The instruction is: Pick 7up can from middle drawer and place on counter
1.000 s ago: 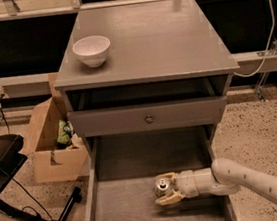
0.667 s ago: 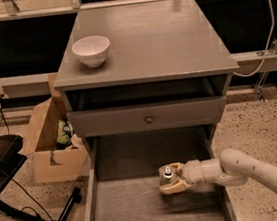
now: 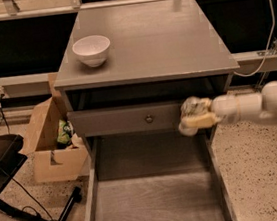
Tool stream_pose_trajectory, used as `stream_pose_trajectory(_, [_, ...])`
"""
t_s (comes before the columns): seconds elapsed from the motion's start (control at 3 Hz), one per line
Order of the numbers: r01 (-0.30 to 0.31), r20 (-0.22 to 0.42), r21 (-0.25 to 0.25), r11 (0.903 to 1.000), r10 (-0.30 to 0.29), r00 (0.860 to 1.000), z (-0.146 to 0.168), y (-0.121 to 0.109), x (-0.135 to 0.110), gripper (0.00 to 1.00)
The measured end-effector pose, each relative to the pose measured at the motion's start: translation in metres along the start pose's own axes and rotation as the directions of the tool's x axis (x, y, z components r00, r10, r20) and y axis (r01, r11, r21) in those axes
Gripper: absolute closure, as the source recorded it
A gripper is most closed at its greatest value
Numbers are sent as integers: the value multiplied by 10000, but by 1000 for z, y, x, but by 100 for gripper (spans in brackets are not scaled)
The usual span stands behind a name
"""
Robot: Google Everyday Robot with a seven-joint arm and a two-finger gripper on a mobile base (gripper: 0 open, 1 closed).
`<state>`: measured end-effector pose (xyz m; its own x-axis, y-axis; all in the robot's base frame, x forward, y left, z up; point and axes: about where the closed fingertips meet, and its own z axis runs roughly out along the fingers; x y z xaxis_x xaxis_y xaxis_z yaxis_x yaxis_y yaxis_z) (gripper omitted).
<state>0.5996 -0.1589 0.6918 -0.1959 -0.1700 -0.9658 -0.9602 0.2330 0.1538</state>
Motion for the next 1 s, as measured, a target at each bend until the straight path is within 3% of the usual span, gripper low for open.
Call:
stream_pose_trajectory(0.67, [585,597,652,9962,-624,9963,-70,-8,-191,100])
stream_pose_trajectory(1.0, [785,797,1143,9903,-879,9929,-83,-8,-266,100])
